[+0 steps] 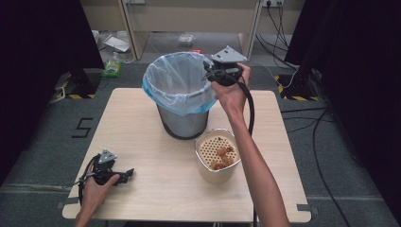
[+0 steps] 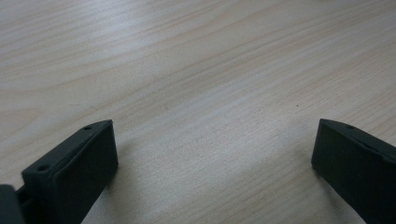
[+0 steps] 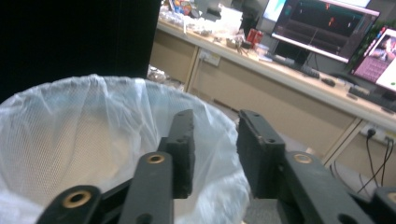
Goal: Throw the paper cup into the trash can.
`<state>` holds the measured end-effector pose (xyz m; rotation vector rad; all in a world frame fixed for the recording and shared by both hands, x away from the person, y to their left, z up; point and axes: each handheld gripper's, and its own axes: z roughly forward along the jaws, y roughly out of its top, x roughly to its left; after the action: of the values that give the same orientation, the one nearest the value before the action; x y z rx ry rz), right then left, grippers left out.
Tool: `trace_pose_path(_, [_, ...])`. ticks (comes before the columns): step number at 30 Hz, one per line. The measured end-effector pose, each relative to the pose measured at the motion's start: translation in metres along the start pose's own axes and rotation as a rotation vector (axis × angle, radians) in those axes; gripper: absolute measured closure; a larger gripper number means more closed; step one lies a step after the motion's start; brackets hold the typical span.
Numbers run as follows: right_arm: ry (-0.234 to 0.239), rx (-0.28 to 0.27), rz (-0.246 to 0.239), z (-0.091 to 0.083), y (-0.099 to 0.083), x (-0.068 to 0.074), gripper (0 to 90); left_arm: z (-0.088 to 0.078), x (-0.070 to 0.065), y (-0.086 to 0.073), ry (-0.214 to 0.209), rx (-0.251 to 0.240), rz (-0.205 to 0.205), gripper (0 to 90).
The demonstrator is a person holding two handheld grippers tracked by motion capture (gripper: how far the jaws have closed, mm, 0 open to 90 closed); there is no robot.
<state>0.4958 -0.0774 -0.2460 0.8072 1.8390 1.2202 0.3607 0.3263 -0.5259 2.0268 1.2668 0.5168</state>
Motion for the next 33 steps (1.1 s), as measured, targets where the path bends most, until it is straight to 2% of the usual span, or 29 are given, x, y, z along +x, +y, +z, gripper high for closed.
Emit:
trace_pose_path(6, [0.004,0.039,0.052,-0.022,-0.017,-0.015,49.6,0.0,0.0,0.0,0.0,0.0,0.0,0.0])
trace_pose_path(17, [-0.039,0.107,0.076,-0.062,-0.064,-0.041,43.4,0.0,0.0,0.0,0.0,0.001,0.0,0.0])
trace_pose_path(28, [-0.062,0.157,0.091,-0.087,-0.111,-0.047,41.1,0.0,0.0,0.0,0.0,0.001,0.0,0.0])
trace_pose_path(33, [-0.072,0.182,0.12,-0.097,-0.136,-0.049,41.0,0.0,0.0,0.0,0.0,0.001,0.0,0.0])
